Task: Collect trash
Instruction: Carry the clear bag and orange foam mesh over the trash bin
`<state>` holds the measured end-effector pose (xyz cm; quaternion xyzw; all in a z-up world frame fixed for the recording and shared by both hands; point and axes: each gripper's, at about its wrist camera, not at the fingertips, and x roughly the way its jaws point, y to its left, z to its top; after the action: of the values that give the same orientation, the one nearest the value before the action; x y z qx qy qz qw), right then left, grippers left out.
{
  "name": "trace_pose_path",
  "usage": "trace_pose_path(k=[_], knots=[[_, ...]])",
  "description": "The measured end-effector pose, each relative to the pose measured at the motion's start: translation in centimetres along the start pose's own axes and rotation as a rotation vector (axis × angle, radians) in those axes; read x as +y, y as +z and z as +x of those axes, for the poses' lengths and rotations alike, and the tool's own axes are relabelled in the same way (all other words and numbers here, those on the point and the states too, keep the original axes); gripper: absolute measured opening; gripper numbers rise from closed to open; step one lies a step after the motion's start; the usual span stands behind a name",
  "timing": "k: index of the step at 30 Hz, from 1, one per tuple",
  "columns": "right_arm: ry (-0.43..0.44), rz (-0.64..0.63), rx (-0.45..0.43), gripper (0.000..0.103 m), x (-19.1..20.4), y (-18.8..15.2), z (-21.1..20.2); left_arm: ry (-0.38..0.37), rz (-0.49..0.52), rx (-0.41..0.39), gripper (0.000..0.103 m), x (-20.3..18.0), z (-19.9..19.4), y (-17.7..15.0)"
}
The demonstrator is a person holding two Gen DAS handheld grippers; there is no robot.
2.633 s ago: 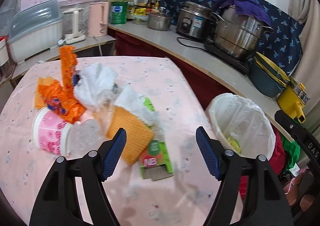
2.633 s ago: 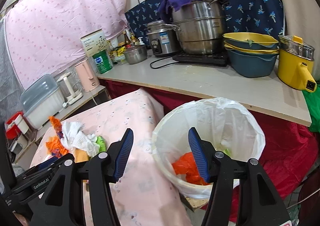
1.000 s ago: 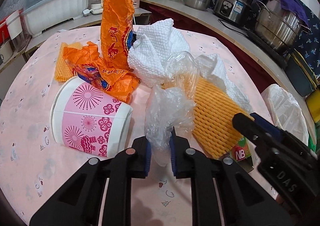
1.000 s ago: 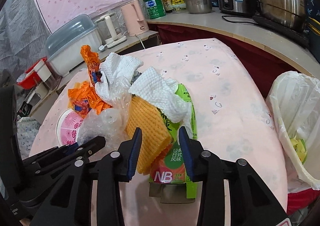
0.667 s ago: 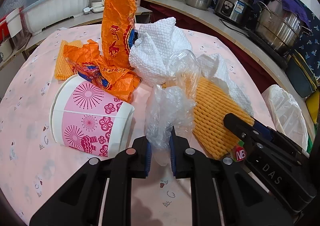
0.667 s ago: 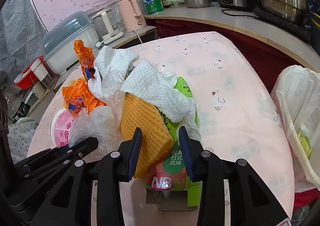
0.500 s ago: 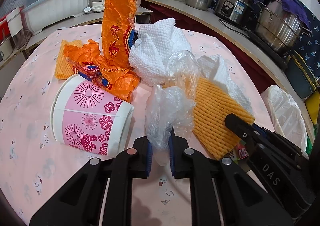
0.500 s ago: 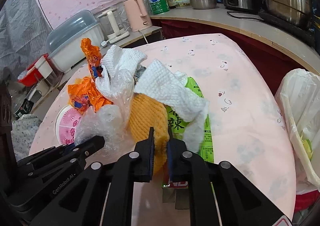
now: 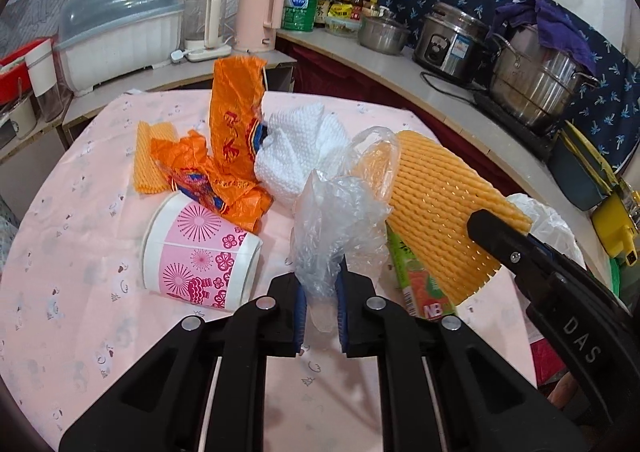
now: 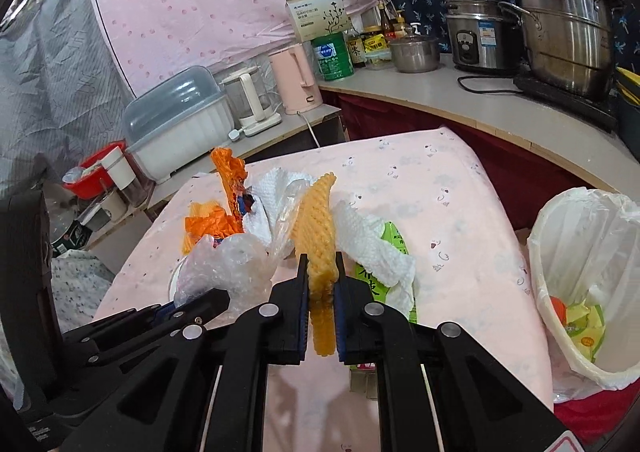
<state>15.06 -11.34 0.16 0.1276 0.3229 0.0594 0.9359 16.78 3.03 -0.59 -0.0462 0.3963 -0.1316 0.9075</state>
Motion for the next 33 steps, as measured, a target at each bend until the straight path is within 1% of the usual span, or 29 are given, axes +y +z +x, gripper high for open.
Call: trace_pose_path(k=[8,14,22,28,33], knots=[[-0.028,0.026,-0.064,0.01,-1.5,0.3,-4.0,-0.033,0.043,-0.054,0.012,-3.2,-3.0,0.6],[-0.066,0.056,-0.105,0.01,-4.0,0.3,-6.8,-0.066,0.094,-0.075,0.012,-6.5,-4.2,0.7],[-0.143,0.133,-0.148,0.01,-9.5,-0.5,-10.2,-0.107,0.157,-0.083,0.011,-11.5,-4.6,0.5],[-0.206,0.205,-0.165,0.01,-14.3,-1.6,-12.2,-0.141,0.2,-0.075,0.011,-15.2,-3.8,0.6],[-0.256,0.266,-0.175,0.01,-17.7,-2.4,-13.4,-0.182,0.246,-0.047,0.011,-18.6,-2.5,0.4]])
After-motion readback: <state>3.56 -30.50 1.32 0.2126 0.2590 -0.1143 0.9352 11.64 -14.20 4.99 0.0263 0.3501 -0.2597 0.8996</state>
